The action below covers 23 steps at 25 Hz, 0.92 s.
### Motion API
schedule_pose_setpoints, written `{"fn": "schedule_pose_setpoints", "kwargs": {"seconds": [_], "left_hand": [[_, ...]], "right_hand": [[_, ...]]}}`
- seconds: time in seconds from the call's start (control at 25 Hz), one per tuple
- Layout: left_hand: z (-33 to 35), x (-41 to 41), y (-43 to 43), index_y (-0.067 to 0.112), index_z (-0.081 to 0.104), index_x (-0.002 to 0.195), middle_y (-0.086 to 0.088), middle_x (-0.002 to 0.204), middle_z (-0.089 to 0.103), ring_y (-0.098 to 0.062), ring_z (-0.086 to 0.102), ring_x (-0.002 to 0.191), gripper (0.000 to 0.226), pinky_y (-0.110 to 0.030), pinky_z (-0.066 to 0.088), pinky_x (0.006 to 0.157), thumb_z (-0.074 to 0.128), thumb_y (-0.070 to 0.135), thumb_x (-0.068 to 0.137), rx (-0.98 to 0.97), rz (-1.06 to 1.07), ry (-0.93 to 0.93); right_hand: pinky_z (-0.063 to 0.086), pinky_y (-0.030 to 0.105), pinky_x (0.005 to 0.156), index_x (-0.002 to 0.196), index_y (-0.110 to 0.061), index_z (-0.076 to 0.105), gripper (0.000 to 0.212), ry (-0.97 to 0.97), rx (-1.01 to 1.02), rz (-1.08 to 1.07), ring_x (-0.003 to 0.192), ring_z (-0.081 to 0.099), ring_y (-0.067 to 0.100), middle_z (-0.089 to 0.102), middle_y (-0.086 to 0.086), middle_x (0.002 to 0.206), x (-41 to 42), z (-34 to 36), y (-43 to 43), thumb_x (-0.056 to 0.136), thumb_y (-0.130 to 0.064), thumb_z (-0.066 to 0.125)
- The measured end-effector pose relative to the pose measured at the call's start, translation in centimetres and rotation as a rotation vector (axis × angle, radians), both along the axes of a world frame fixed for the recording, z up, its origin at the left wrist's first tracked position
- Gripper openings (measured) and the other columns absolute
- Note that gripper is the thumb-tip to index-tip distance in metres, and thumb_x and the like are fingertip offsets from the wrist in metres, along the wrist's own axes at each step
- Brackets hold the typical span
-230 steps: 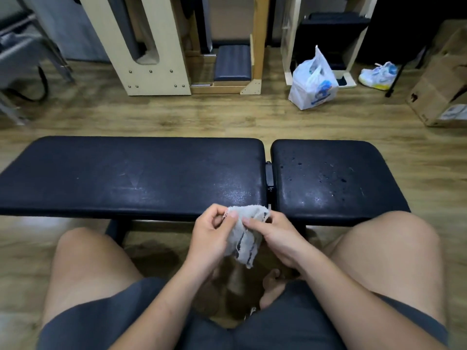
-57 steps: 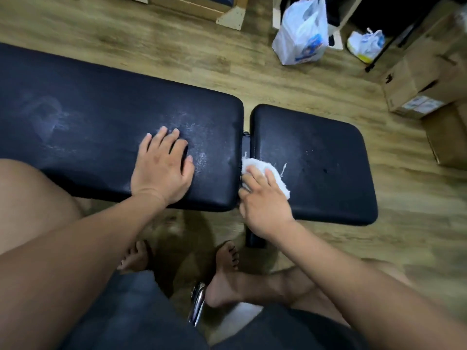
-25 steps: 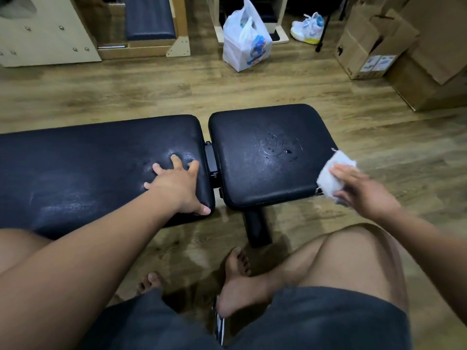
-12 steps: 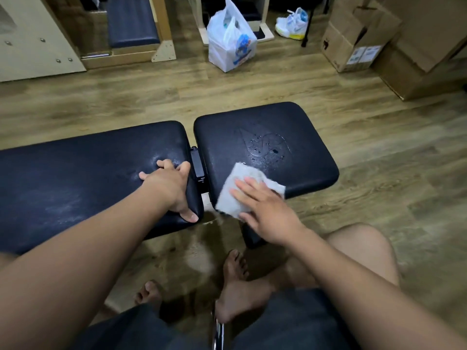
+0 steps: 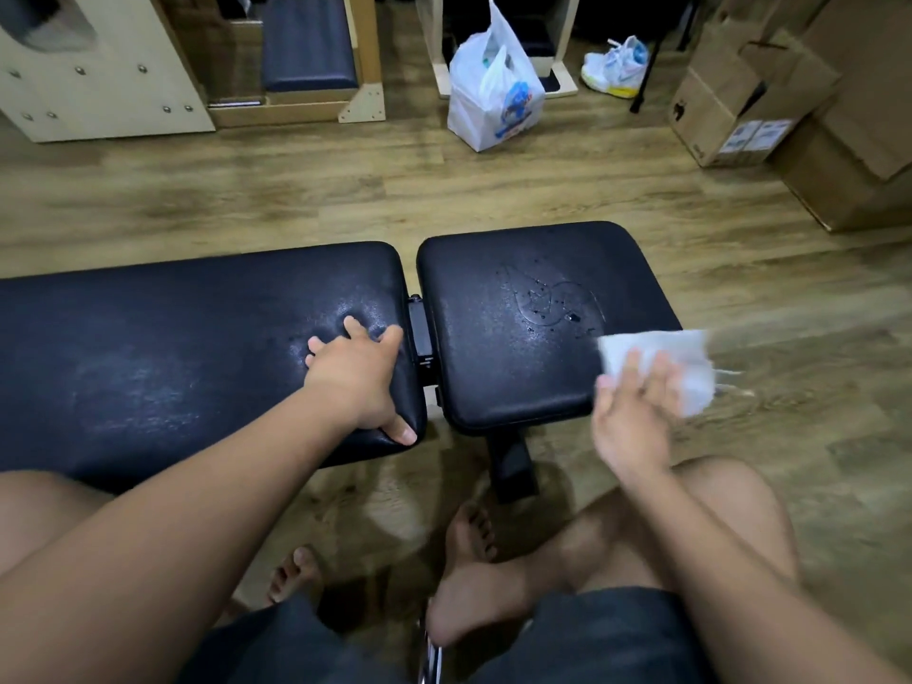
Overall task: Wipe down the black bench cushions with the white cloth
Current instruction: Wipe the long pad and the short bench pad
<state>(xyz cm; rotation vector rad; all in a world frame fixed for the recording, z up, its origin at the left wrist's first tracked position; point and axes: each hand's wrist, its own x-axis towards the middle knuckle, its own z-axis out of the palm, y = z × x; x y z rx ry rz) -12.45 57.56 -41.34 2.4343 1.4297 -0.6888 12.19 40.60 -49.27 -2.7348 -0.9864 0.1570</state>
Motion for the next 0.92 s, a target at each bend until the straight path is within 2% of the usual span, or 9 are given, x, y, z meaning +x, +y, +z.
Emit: {"fn": "schedule_pose_setpoints", "kwargs": {"seconds": [0.08,0.16,0.28,0.36,0.44,0.56,0.68,0.8,0.92], "left_hand": [[0.2,0.1,0.2,0.021,0.029,0.111,-0.026,0.140,0.034,-0.045,0.054,0.111,0.110,-0.057,0.042,0.100,0.086,0.072,0.031,-0.002,-0.013,0.012],[0.2,0.1,0.0,0.022,0.026,0.106,-0.023,0.137,0.035,-0.043,0.055,0.109,0.108,-0.054,0.044,0.097,0.086,0.072,0.032,0.009,-0.023,0.025],[0.0,-0.3,-0.4,0.023,0.027,0.126,-0.020,0.152,0.019,-0.053,0.041,0.123,0.113,-0.050,0.044,0.095,0.086,0.071,0.041,-0.003,0.004,0.000],[-0.2,-0.7,-0.6,0.026,0.019,0.143,-0.018,0.161,0.003,-0.061,0.022,0.136,0.124,-0.054,0.039,0.104,0.085,0.070,0.048,-0.037,0.021,-0.030],[-0.2,-0.8,-0.7,0.026,0.016,0.147,-0.016,0.163,-0.003,-0.062,0.015,0.139,0.126,-0.057,0.036,0.108,0.084,0.069,0.050,-0.037,0.023,-0.048],[-0.2,-0.7,-0.5,0.024,0.024,0.138,-0.017,0.163,0.004,-0.063,0.021,0.136,0.118,-0.056,0.042,0.100,0.086,0.068,0.048,-0.028,0.031,-0.053],[-0.4,-0.8,-0.4,0.024,0.027,0.135,-0.019,0.162,0.008,-0.061,0.030,0.131,0.116,-0.054,0.045,0.096,0.084,0.071,0.046,0.000,-0.007,-0.043],[-0.6,-0.9,-0.2,0.024,0.027,0.132,-0.018,0.161,0.009,-0.061,0.031,0.130,0.114,-0.054,0.047,0.093,0.084,0.071,0.044,0.006,-0.005,-0.044],[-0.6,-0.8,-0.3,0.024,0.029,0.130,-0.019,0.162,0.007,-0.062,0.029,0.131,0.113,-0.054,0.045,0.097,0.086,0.069,0.044,-0.003,0.019,-0.047]], "right_hand": [[0.013,0.059,0.115,0.147,-0.007,0.035,0.068,-0.057,-0.001,0.206,0.143,0.022,0.041,0.027,0.024,0.154,-7.5,0.3,0.4,0.095,-0.046,0.017],[0.014,0.057,0.115,0.140,-0.011,0.048,0.063,-0.071,0.005,0.451,0.141,0.031,0.038,0.036,0.019,0.151,-13.8,0.8,1.4,0.095,-0.048,0.025],[0.024,0.051,0.115,0.139,-0.016,0.048,0.056,-0.104,0.008,0.715,0.139,0.037,0.029,0.042,0.008,0.150,-14.3,1.1,2.2,0.093,-0.045,0.035],[0.033,0.047,0.110,0.142,-0.013,0.046,0.058,-0.147,-0.028,0.649,0.135,0.044,0.028,0.046,0.010,0.146,-9.0,0.5,0.7,0.093,-0.041,0.035],[0.033,0.049,0.111,0.143,-0.008,0.042,0.060,-0.175,-0.045,0.441,0.137,0.040,0.031,0.042,0.014,0.148,-2.0,0.6,-0.6,0.096,-0.042,0.026],[0.020,0.048,0.116,0.147,-0.010,0.034,0.065,-0.041,-0.163,0.159,0.143,0.023,0.033,0.029,0.015,0.155,6.8,1.4,0.5,0.095,-0.045,0.017],[0.022,0.053,0.112,0.142,-0.011,0.039,0.067,0.031,-0.097,-0.005,0.141,0.025,0.033,0.032,0.014,0.153,5.2,2.4,3.6,0.086,-0.039,0.015],[0.008,0.049,0.118,0.147,-0.013,0.036,0.072,-0.007,-0.079,0.292,0.145,0.023,0.029,0.030,0.011,0.156,-5.9,1.5,4.2,0.081,-0.034,0.015],[0.011,0.050,0.118,0.138,-0.020,0.050,0.066,0.029,-0.050,0.656,0.144,0.027,0.028,0.036,0.003,0.154,-14.0,2.5,5.1,0.082,-0.038,0.019]]}}
